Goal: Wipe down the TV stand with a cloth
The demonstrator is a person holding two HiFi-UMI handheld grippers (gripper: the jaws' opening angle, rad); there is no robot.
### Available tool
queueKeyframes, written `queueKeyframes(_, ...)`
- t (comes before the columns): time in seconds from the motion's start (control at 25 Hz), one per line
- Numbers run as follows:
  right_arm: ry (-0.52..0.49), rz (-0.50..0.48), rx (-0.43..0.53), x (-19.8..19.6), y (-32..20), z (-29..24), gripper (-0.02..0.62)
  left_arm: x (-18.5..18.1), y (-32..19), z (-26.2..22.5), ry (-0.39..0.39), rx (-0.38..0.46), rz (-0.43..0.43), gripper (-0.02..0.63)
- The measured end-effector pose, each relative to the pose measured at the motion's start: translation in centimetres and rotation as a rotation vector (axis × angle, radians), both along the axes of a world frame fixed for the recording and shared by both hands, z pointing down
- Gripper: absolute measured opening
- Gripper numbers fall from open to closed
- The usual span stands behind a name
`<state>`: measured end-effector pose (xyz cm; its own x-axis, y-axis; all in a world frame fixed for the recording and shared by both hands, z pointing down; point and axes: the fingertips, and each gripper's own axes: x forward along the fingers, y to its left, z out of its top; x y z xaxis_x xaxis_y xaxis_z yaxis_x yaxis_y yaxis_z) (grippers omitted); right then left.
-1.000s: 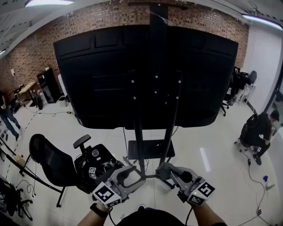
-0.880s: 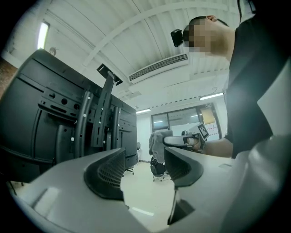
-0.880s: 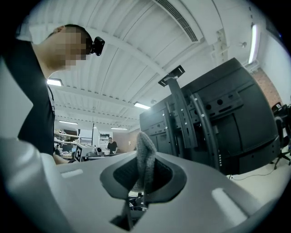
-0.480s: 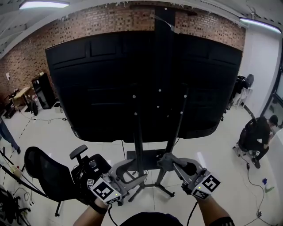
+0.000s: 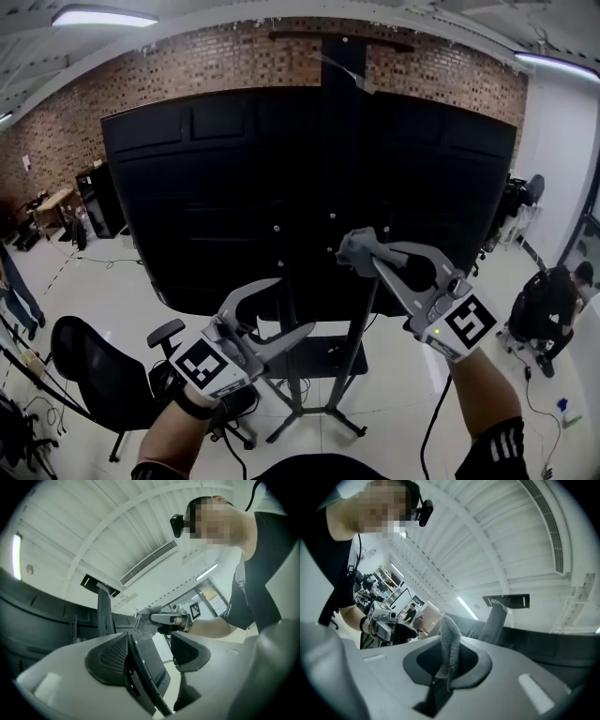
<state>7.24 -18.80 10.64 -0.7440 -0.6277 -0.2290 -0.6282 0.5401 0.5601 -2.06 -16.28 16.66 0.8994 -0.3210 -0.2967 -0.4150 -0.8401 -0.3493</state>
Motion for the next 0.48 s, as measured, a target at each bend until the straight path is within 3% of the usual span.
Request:
queueKeyframes(0.12,0.021,-0.001,0.058,0.5,-1.5,-4.4,0.028,0.8,-0.1,-4.5,0.009,0.083,0.003,0.310)
queueKeyframes(0.28,0.056,0.015,0.130,0.4,-4.2,-10.4,0.029,1.7,-2.2,-9.1,0.001,0.126,0.009,0.310)
queueKeyframes(0.48,0.142,0.121,0.244,-0.1,-8.6,-16.9,0.028,2.3,-5.4,-13.5,-0.024,0.172,-0.032,0.310)
